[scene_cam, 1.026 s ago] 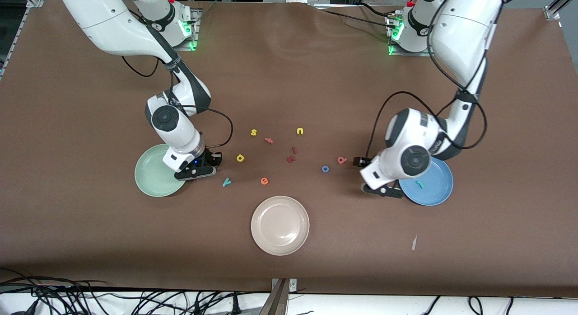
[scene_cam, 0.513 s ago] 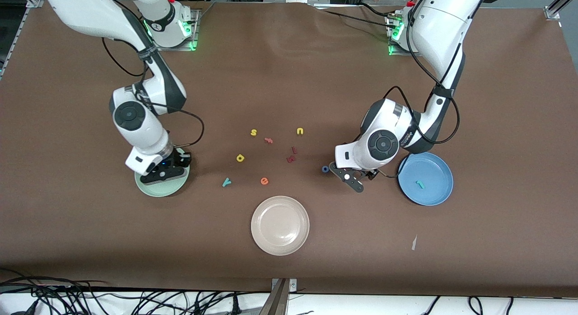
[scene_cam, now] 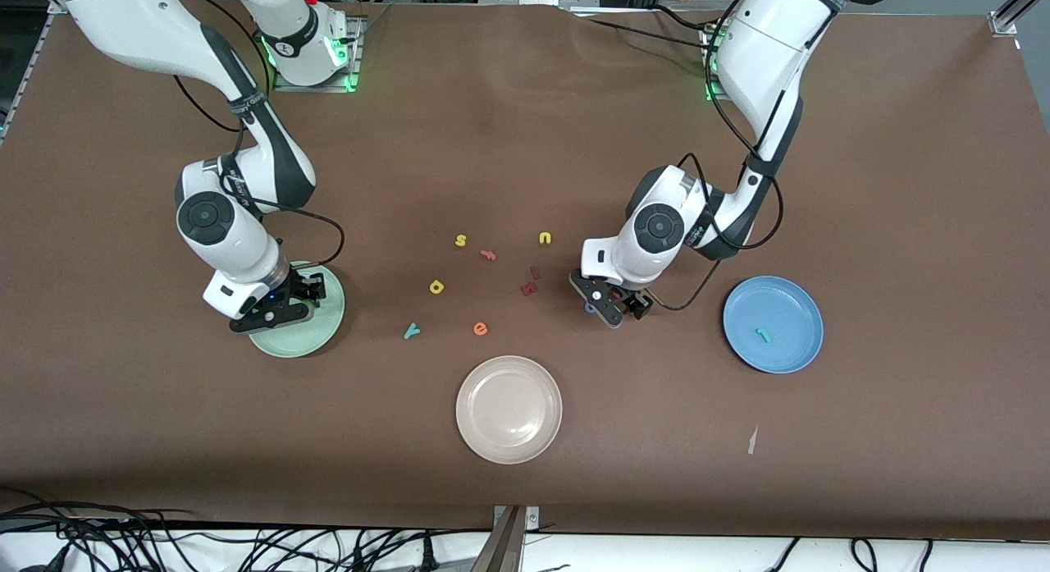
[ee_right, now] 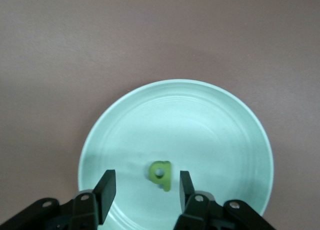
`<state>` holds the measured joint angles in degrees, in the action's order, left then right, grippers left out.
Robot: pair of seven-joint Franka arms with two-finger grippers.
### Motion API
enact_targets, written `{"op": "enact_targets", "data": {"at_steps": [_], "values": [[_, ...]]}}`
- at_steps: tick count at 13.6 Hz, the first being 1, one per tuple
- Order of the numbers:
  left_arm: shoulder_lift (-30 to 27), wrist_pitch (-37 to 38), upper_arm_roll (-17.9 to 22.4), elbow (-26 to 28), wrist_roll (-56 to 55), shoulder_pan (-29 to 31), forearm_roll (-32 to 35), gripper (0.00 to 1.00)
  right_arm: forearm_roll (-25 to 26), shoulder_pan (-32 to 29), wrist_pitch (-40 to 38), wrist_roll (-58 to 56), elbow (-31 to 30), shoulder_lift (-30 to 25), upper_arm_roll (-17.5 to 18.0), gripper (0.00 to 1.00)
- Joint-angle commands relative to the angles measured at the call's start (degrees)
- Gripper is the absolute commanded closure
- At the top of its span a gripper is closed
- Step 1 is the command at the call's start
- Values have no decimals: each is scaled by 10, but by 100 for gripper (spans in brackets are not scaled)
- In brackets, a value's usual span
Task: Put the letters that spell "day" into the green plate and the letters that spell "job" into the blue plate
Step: 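Reach the left gripper to the pink p while the right gripper grasps cyan y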
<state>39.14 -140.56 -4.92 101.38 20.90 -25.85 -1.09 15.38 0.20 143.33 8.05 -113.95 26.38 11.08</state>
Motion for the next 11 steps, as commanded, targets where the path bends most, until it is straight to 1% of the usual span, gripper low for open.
{"op": "enact_targets", "data": {"at_steps": [1,2,5,9,11], "values": [[-12,-8,0,15,23,3,13,0,-7,2,5,72,32,30,26,41],[-13,-16,0,22,25,3,14,0,-7,5,5,112,60,55,38,41],[-14,-40,-1,44,39,8,13,2,-6,73,2,248,114,89,38,41],[-30,-40,-1,58,39,9,13,6,-9,128,4,391,162,135,17,41],[-37,-39,0,66,40,12,13,9,-10,143,5,416,166,141,7,41]]}}
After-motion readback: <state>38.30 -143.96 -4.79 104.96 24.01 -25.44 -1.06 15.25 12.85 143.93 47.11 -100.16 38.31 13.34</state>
